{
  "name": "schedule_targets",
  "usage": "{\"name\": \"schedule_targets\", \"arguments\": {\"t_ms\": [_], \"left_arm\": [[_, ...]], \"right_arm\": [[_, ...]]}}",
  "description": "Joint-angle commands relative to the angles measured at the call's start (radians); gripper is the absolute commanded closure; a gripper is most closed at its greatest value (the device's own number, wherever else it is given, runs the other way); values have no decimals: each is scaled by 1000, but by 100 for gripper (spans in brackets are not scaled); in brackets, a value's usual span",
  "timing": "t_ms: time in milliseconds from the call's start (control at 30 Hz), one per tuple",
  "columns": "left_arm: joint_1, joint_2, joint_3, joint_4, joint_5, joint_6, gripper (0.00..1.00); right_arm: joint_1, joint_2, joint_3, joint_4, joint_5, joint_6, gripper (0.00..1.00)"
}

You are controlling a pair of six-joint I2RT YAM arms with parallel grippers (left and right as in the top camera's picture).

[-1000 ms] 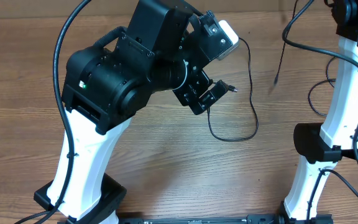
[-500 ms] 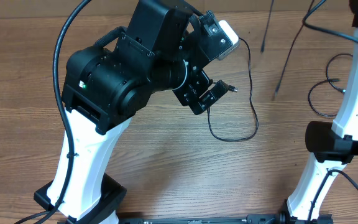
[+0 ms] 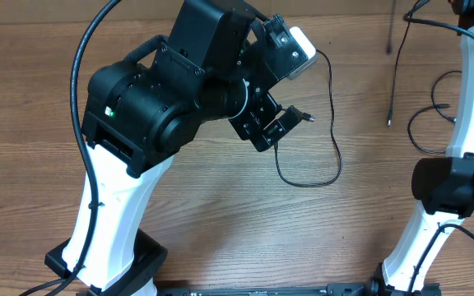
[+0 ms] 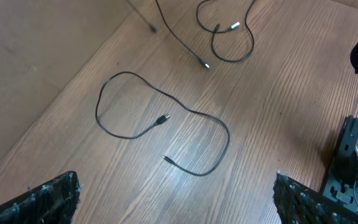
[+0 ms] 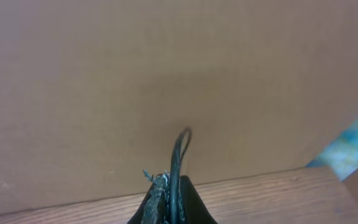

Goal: Untangle cables
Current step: 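Carry the cable to the right edge and release it there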

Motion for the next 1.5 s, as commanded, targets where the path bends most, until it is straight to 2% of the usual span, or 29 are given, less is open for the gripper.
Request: {"name": "schedule_targets", "arguments": {"t_ms": [0, 467, 700, 733, 767, 800, 833, 867, 933, 967, 1167, 1467], "left_arm": [[-4, 10, 4, 1, -5, 11, 0], [-4, 10, 4, 1, -5, 11, 0], [-4, 10, 4, 1, -5, 11, 1], [-4, 10, 4, 1, -5, 11, 0], [-4, 10, 4, 1, -5, 11, 0], [-4, 10, 4, 1, -5, 11, 1], [-4, 10, 4, 1, -5, 11, 0], [-4, 10, 4, 1, -5, 11, 0], [-4, 10, 4, 1, -5, 11, 0], [-4, 10, 4, 1, -5, 11, 0], [-4, 10, 4, 1, -5, 11, 0], [-4, 11, 4, 1, -5, 11, 1]], "right_arm": [[-27, -18, -39, 32, -21, 44, 96], [-240, -15, -69, 55, -21, 43, 96], [-351, -14, -141, 51, -22, 77, 95], [-365, -14, -157, 51, -21, 92, 92], [-377, -15, -173, 52, -22, 104, 83], [-388, -14, -188, 51, -22, 111, 66], [-396, -14, -204, 52, -21, 117, 41], [-405, -14, -222, 53, -21, 123, 23], [-416, -14, -249, 52, -22, 123, 3], [-419, -14, -258, 51, -22, 123, 0], [-422, -14, -280, 47, -61, 126, 0], [-419, -14, -280, -10, -428, 126, 0]]}}
